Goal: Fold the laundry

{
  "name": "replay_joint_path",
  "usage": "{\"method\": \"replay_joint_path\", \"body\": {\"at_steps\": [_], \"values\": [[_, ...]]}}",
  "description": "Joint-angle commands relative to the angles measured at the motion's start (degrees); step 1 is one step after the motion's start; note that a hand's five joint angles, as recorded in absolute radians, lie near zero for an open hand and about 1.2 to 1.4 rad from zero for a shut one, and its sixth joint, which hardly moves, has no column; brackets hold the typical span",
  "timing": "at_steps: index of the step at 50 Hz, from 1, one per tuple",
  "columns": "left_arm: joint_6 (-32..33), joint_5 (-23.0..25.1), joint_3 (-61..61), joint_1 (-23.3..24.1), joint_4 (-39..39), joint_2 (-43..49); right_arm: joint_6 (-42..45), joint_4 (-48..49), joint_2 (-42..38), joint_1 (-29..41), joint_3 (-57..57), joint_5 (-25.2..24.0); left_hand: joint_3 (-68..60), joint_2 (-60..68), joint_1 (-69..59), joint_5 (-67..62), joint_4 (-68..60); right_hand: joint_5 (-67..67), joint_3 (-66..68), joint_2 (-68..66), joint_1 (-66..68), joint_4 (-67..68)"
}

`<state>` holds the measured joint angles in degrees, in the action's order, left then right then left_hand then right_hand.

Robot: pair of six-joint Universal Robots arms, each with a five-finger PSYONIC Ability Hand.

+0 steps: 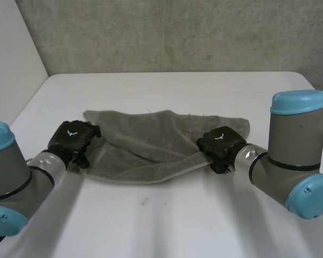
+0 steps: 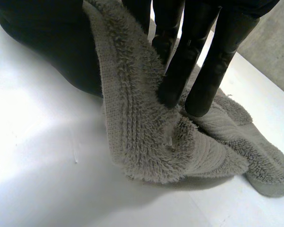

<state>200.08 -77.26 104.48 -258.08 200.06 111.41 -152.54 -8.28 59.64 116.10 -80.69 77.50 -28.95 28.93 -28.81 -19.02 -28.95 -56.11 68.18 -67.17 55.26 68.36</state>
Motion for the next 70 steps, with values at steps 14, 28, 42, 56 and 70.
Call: {"method": "replay_joint_path", "body": {"at_steps": [14,28,42,56,70], "values": [[0.3,4.9,2.7,-1.3,-2.6,0.2,0.0,0.8,-1.5,-0.3,0.1,0.0,-2.8,2.8,-3.0,-2.7,-2.8,-13.9,11.8,-12.8,24.7,11.6],[1.9,4.9,3.8,-1.3,-2.2,1.3,0.0,0.8,-2.1,-0.5,0.2,0.0,0.4,-0.4,0.3,0.5,0.4,-13.9,11.8,-12.8,24.7,11.6],[2.1,4.8,0.4,-1.4,3.1,6.0,0.0,1.1,-2.2,-0.6,0.3,0.1,-30.1,30.1,-30.2,-30.0,-30.1,-13.9,11.8,-12.8,24.7,11.6],[1.6,-1.6,-4.7,1.3,5.3,-8.5,0.8,-2.3,9.5,-1.1,4.2,1.7,-51.1,51.1,-51.2,-51.0,-51.1,-13.9,11.8,-12.8,24.7,11.6],[2.4,-1.2,-7.3,1.4,-12.6,-22.8,6.2,-22.4,15.5,-4.6,13.8,-1.3,-51.1,51.1,-51.2,-51.0,-51.1,-13.9,11.8,-12.8,24.7,11.6]]}}
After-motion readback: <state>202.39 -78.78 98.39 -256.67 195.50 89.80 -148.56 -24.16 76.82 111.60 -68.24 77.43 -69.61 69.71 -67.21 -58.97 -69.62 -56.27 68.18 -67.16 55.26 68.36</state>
